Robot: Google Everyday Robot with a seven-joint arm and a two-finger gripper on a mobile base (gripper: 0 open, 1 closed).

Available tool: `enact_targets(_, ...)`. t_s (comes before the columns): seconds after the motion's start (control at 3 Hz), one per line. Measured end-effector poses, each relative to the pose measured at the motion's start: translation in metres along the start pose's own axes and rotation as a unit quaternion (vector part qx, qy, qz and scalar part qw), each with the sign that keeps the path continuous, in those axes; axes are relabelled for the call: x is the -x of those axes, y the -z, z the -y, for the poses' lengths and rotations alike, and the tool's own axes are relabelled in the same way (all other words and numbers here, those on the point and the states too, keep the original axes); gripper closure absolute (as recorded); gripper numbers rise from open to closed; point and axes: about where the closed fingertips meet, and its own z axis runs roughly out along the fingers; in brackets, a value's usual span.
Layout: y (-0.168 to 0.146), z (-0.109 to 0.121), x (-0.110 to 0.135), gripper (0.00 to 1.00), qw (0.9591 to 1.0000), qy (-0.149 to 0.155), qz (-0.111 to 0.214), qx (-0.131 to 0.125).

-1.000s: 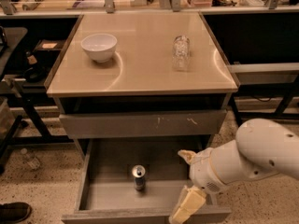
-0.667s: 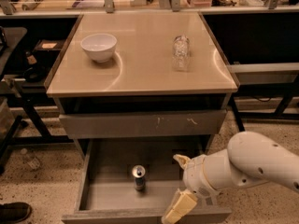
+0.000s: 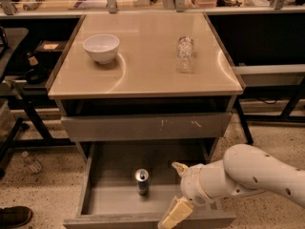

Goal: Pick redbull can from middle drawer and place on counter

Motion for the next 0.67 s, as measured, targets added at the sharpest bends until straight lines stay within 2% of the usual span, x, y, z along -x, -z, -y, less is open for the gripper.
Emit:
enact_targets(0.33,-0.014,0.006,0.003,0.00,0.9999,0.007,0.014,-0.006)
enact_targets(0.67,-0.036,0.028,0.015,0.00,0.9988,0.029,0.034,-0.021)
